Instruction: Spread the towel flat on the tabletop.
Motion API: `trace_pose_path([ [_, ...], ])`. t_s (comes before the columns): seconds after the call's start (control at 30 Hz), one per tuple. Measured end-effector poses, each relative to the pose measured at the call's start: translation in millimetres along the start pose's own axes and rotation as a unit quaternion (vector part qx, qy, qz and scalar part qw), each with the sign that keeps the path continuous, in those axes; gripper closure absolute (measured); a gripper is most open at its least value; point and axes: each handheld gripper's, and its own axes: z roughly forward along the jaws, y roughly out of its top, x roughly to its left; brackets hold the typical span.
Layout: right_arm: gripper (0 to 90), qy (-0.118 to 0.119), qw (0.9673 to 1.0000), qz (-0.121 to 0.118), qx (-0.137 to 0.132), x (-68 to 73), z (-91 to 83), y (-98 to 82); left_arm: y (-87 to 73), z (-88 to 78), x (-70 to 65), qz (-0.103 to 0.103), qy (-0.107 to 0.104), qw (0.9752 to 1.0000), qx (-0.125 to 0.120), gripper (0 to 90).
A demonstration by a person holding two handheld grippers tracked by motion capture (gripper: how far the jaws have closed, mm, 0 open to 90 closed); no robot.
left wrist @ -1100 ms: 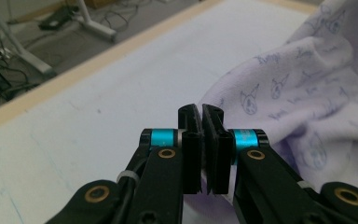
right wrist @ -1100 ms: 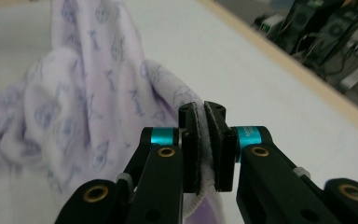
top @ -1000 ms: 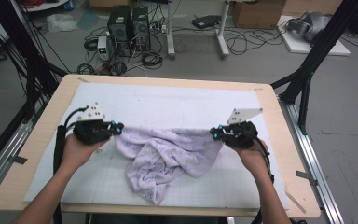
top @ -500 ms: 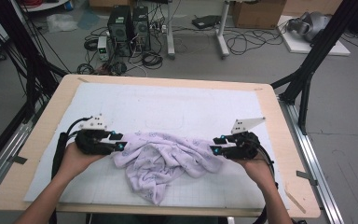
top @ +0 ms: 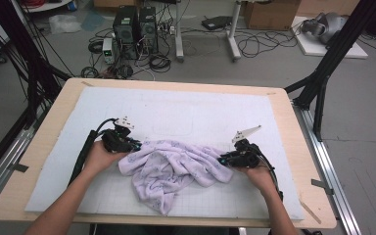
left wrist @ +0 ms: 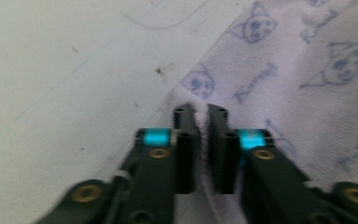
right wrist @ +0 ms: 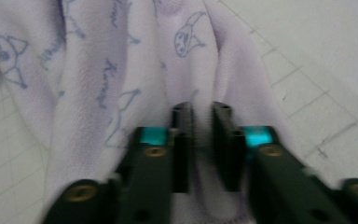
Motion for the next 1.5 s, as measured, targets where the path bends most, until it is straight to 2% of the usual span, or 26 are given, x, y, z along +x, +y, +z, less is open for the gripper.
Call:
trace_pose_path([
  [0.13, 85.9, -0.054, 0.9973, -0.029, -0.042, 3.7, -21.7, 20.1, 7.7, -22.9, -2.0, 0.006, 0.035, 0.9978, -0.056, 86.0],
  [0.17, 85.9, -0.065, 0.9958, -0.029, -0.058, 3.5, -29.2, 26.3, 12.1, -39.3, -1.9, -0.001, 0.052, 0.9943, -0.093, 86.0],
  [0.2, 85.9, -0.065, 0.9958, -0.029, -0.058, 3.5, -29.2, 26.3, 12.1, -39.3, -1.9, -0.001, 0.052, 0.9943, -0.093, 86.0],
  [0.23, 85.9, -0.093, 0.9911, -0.037, -0.088, 5.9, -44.5, 39.5, 15.9, -57.3, -2.7, -0.004, 0.072, 0.9889, -0.13, 86.0],
  [0.27, 85.9, -0.104, 0.9886, -0.039, -0.102, 7.4, -52.1, 45.3, 15.9, -57.3, -2.7, -0.004, 0.072, 0.9889, -0.13, 86.0],
  [0.3, 85.8, -0.118, 0.985, -0.044, -0.118, 9.0, -59.7, 50.0, 16.8, -73.5, -4.2, -0.005, 0.079, 0.984, -0.159, 86.0],
  [0.33, 85.8, -0.118, 0.985, -0.044, -0.118, 9.0, -59.7, 50.0, 16.8, -73.5, -4.2, -0.005, 0.079, 0.984, -0.159, 86.0],
  [0.37, 85.8, -0.127, 0.9797, -0.045, -0.149, 12.6, -72.4, 55.3, 13.8, -83.9, -6.5, -0.002, 0.072, 0.9835, -0.166, 85.9],
  [0.47, 85.5, -0.118, 0.9799, -0.047, -0.153, 16.6, -76.0, 55.1, 4.8, -86.4, -11.7, 0.008, 0.064, 0.986, -0.154, 85.9],
  [0.57, 85.3, -0.108, 0.9873, -0.068, -0.094, 24.0, -52.9, 39.6, -26.0, -69.7, -20.8, 0.015, 0.032, 0.9943, -0.101, 85.9],
  [0.77, 84.8, -0.062, 0.9957, -0.063, -0.027, 22.9, -16.8, 15.9, -48.2, -49.8, -23.9, 0.01, -0.014, 0.9979, -0.063, 85.8],
  [0.93, 85.3, -0.045, 0.9965, -0.06, -0.037, 17.6, -21.9, 20.8, -36.3, -52.0, -18.7, 0.014, -0.011, 0.9975, -0.069, 86.0],
  [0.97, 85.4, -0.041, 0.9967, -0.06, -0.035, 13.9, -23.8, 25.0, -22.6, -53.3, -11.4, 0.01, 0.006, 0.9966, -0.081, 86.1],
  [1.07, 86.1, -0.058, 0.9955, -0.069, -0.027, -5.8, -37.3, 56.4, -0.2, -55.6, -0.1, 0.001, 0.026, 0.995, -0.096, 86.5],
  [1.1, 86.3, -0.083, 0.9933, -0.072, -0.034, -12.6, -46.8, 72.7, 29.7, -63.8, 10.1, 0.005, 0.067, 0.989, -0.132, 86.6],
  [1.13, 86.3, -0.083, 0.9933, -0.072, -0.034, -12.6, -46.8, 72.7, 29.7, -63.8, 10.1, 0.005, 0.067, 0.989, -0.132, 86.5],
  [1.17, 86.2, -0.138, 0.9855, -0.076, -0.064, -25.9, -70.2, 109.0, 62.9, -76.9, 23.3, -0.001, 0.116, 0.9763, -0.183, 86.4],
  [1.2, 86.2, -0.138, 0.9855, -0.076, -0.064, -25.9, -70.2, 109.0, 62.9, -76.9, 23.3, -0.001, 0.116, 0.9763, -0.183, 85.5],
  [1.23, 69.1, -0.205, 0.9709, -0.063, -0.106, -37.5, -86.9, 137.0, 87.4, -79.6, 36.5, -0.021, 0.16, 0.964, -0.211, 80.9],
  [1.27, 69.1, -0.205, 0.9709, -0.063, -0.106, -37.5, -86.9, 137.0, 87.4, -79.6, 36.5, -0.021, 0.16, 0.964, -0.211, 68.4],
  [1.3, 51.6, -0.217, 0.9651, -0.018, -0.145, -50.4, -89.5, 149.7, 98.2, -71.8, 48.8, -0.052, 0.163, 0.9678, -0.184, 55.6],
  [1.33, 51.6, -0.217, 0.9651, -0.018, -0.145, -50.4, -89.5, 149.7, 98.2, -71.8, 48.8, -0.052, 0.163, 0.9678, -0.184, 56.0],
  [1.4, 50.6, -0.189, 0.9704, 0.009, -0.15, -57.3, -78.1, 145.5, 93.5, -62.1, 51.7, -0.054, 0.152, 0.9735, -0.162, 54.3],
  [1.43, 49.1, -0.171, 0.9764, 0.006, -0.131, -56.5, -63.0, 135.8, 81.0, -53.7, 48.6, -0.051, 0.128, 0.9792, -0.149, 53.3],
  [1.47, 49.1, -0.171, 0.9764, 0.006, -0.131, -56.5, -63.0, 135.8, 81.0, -53.7, 48.6, -0.051, 0.128, 0.9792, -0.149, 52.7],
  [1.5, 47.7, -0.158, 0.9816, -0.006, -0.107, -50.3, -45.5, 120.4, 66.5, -45.5, 42.6, -0.045, 0.115, 0.9836, -0.132, 51.9],
])
